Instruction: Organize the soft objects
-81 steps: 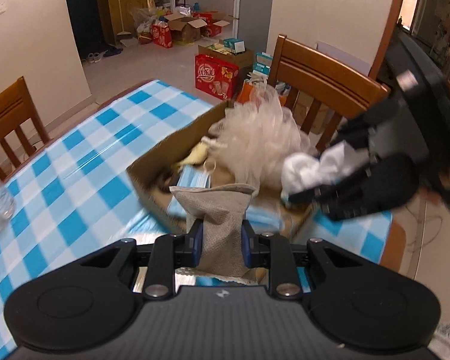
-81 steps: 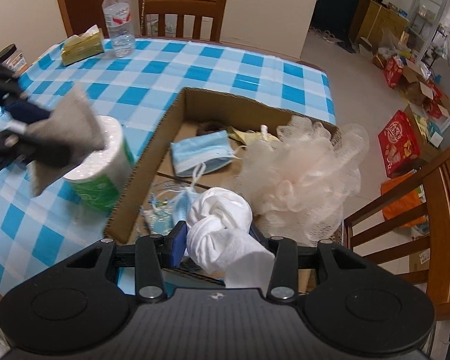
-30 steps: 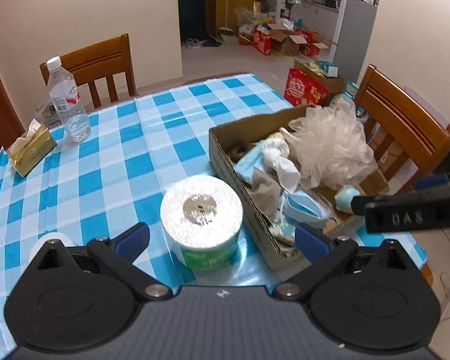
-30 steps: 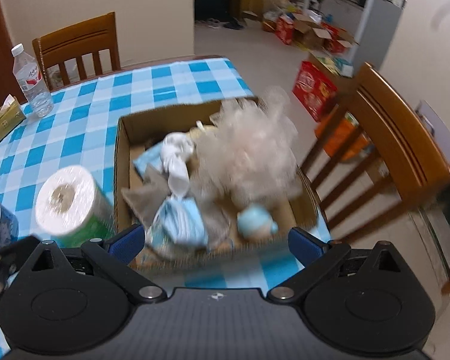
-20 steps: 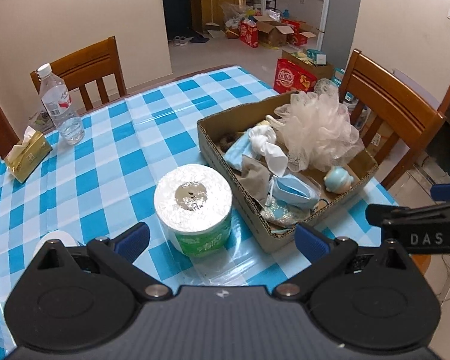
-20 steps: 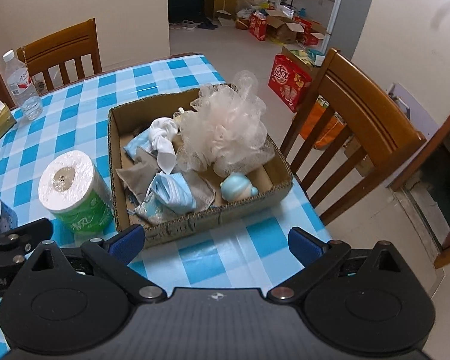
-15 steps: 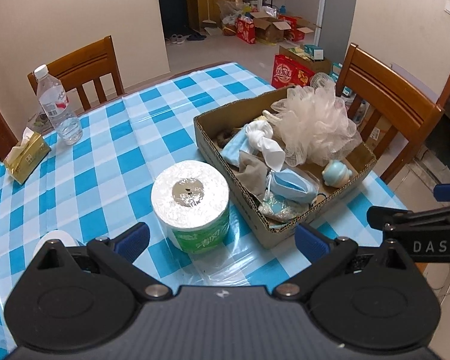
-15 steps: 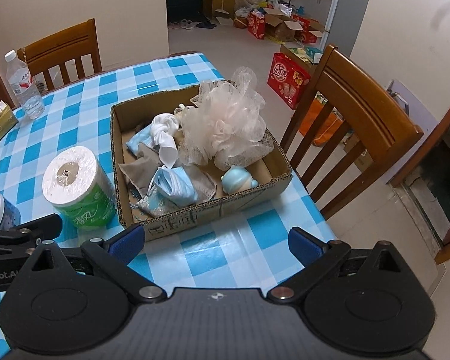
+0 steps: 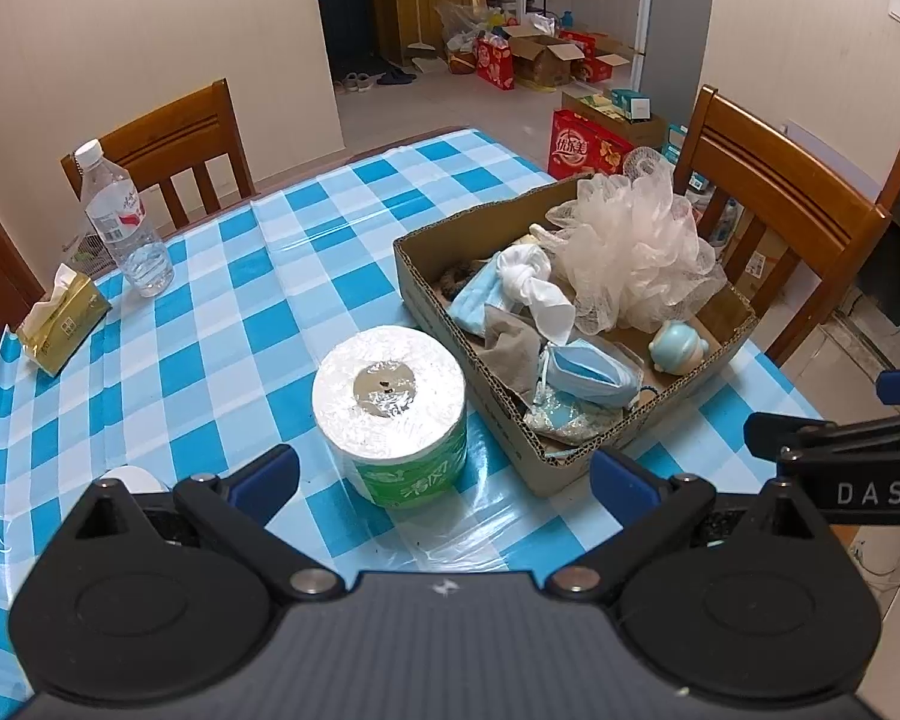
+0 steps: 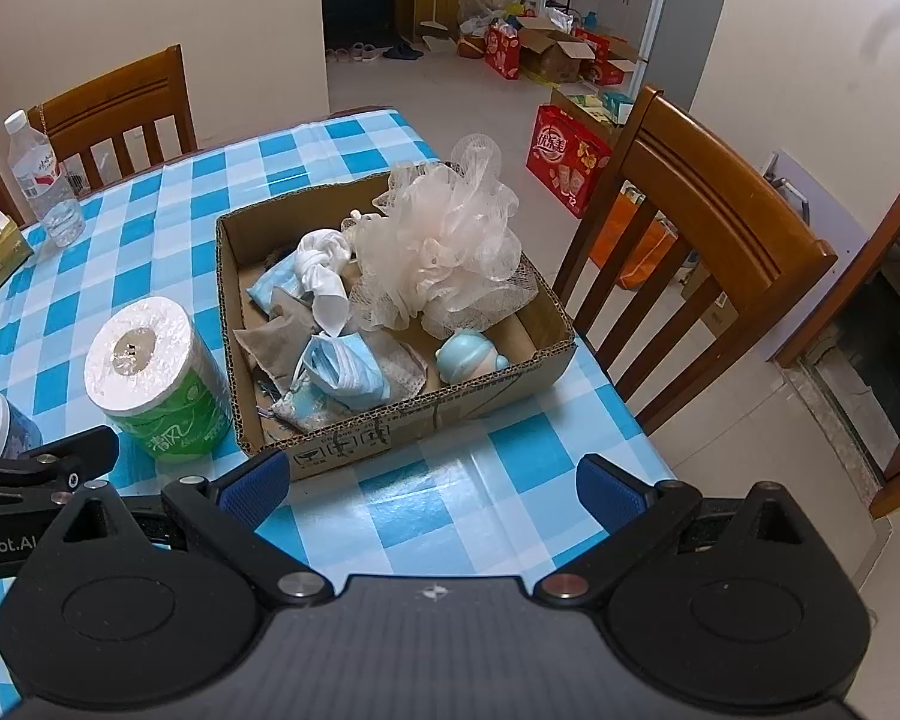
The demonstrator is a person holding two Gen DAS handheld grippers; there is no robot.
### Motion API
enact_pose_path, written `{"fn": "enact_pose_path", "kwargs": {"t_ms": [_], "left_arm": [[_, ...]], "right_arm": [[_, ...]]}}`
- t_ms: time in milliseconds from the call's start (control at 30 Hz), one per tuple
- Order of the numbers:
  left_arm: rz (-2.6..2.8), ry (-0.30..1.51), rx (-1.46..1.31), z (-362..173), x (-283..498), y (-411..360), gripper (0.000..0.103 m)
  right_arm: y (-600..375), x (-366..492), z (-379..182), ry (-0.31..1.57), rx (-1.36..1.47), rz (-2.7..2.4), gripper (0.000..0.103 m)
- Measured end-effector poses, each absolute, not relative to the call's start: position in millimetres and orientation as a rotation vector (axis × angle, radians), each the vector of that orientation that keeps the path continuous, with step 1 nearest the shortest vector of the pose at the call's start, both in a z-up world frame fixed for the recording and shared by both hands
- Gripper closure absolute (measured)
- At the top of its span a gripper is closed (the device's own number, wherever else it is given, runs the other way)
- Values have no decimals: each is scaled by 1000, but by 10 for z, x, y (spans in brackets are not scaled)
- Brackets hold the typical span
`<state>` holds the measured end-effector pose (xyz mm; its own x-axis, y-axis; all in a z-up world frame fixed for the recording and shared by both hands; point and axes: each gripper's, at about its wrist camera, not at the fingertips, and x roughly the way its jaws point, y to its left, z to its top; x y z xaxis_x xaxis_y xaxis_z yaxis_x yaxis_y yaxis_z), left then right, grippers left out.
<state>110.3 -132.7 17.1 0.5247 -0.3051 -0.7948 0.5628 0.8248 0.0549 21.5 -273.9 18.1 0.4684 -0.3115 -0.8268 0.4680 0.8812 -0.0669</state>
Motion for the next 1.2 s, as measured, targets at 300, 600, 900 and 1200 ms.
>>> {"fn": "enact_pose_path", "kwargs": {"t_ms": [300, 600, 900, 1200], "left_arm": [[-531, 877, 325, 175, 1101, -1324, 1], [-533, 878, 325, 193, 1089, -1325, 1], [-529, 883, 328, 183, 1054, -1370, 1], [-528, 883, 327, 183, 1056, -1373, 1]], "right_arm": [[-2734, 213, 183, 971, 177, -479, 0], [-2744, 193, 186, 971, 174, -481, 0], [-2771, 180, 168, 974, 173, -479, 0], [-2774, 181, 167, 975, 174, -479, 0]]}}
